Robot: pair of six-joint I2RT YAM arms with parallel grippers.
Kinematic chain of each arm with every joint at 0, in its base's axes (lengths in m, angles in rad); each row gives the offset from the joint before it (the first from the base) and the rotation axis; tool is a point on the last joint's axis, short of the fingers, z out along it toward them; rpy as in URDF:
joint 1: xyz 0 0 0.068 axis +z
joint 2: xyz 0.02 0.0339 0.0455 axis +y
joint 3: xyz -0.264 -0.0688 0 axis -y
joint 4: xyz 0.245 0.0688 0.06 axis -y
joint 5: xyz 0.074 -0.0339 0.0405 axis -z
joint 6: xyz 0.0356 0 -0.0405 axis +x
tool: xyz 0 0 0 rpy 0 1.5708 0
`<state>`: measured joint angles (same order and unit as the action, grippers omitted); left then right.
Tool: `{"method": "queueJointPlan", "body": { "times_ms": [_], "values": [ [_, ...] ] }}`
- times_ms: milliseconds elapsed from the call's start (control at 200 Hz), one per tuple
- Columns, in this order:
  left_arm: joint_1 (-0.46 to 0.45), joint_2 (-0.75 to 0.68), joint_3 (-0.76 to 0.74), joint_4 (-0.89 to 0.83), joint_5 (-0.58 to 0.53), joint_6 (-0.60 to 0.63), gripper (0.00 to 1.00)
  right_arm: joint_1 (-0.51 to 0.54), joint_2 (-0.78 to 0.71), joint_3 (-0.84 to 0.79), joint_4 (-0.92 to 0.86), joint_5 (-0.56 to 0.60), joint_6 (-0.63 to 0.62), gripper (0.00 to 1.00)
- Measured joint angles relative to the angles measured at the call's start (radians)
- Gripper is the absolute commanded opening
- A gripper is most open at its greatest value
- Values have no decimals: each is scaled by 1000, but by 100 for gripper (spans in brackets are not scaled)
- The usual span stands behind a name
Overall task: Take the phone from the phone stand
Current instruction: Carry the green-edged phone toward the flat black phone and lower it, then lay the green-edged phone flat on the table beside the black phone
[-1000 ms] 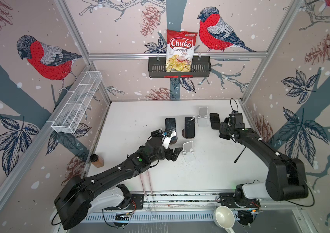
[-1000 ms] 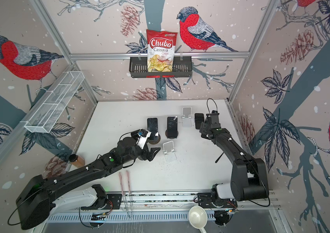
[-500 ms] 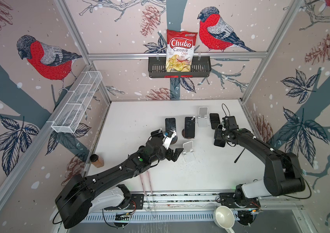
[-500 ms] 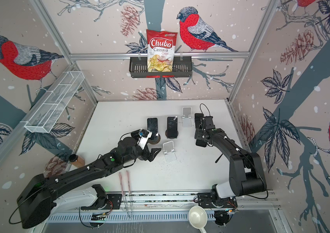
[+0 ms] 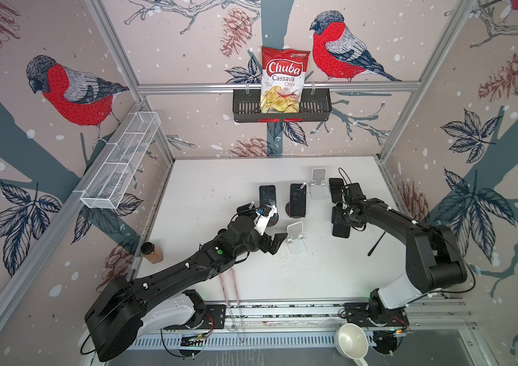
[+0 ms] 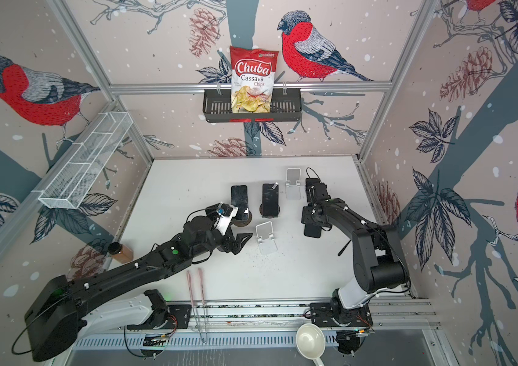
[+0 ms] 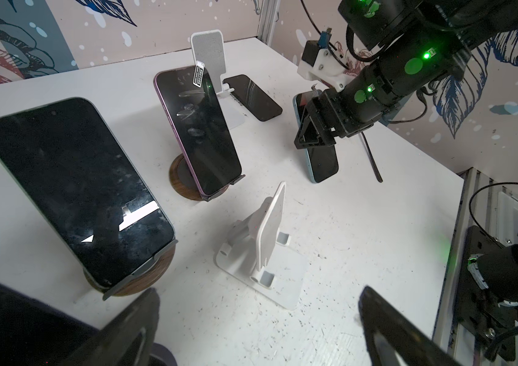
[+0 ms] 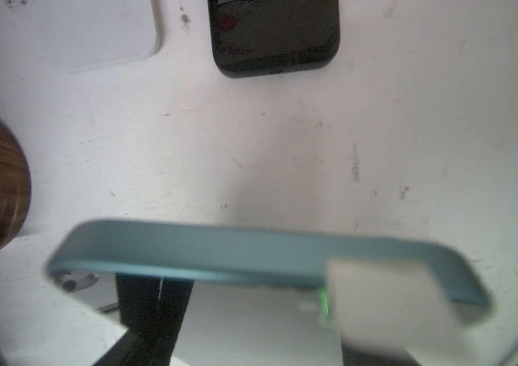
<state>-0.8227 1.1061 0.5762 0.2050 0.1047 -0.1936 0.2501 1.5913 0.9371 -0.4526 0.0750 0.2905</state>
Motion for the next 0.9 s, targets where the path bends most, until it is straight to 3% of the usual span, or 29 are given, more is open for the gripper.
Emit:
{"method": "queueJointPlan", "body": {
  "times_ms": [901],
  "values": [
    [0, -64, -32, 21, -1, 17, 97, -11, 145, 69, -27, 31, -4, 65]
  ]
}}
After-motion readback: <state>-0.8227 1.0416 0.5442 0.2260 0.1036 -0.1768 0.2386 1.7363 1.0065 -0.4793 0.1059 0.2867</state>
